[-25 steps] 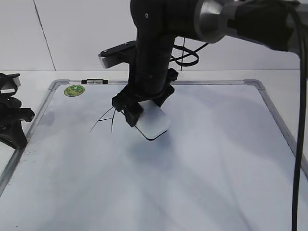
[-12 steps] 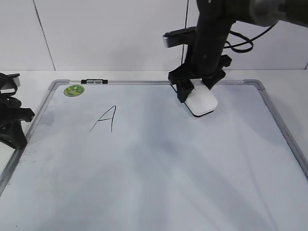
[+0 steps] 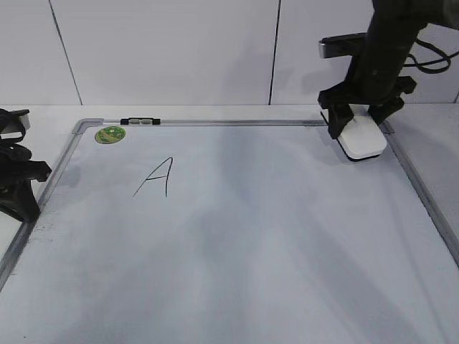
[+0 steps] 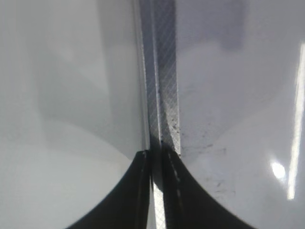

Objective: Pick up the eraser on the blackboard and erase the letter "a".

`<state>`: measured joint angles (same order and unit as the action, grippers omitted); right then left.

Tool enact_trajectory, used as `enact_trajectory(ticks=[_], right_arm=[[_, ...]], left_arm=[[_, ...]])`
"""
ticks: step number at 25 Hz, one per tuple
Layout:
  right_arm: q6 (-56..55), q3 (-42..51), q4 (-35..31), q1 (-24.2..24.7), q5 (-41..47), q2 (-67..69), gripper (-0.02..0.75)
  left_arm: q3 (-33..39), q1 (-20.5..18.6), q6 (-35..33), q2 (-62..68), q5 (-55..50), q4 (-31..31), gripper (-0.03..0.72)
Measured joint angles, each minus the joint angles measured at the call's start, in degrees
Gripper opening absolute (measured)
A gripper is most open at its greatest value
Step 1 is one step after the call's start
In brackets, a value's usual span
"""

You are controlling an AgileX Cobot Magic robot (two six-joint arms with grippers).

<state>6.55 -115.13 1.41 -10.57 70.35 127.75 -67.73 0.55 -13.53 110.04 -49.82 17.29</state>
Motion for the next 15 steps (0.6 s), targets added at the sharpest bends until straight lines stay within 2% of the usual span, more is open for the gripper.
enact_trajectory(ticks=[4, 15], right_arm=[[-0.22, 3.92, 0.24, 2.00, 0.00, -0.94, 0.567], [-1.47, 13.29, 1.50, 2.90, -0.10, -6.41, 0.567]], left_arm=[[0.00, 0.00, 0.00, 0.00, 0.00, -0.10, 0.045], [0.00, 0.00, 0.00, 0.00, 0.13, -0.10, 0.045]])
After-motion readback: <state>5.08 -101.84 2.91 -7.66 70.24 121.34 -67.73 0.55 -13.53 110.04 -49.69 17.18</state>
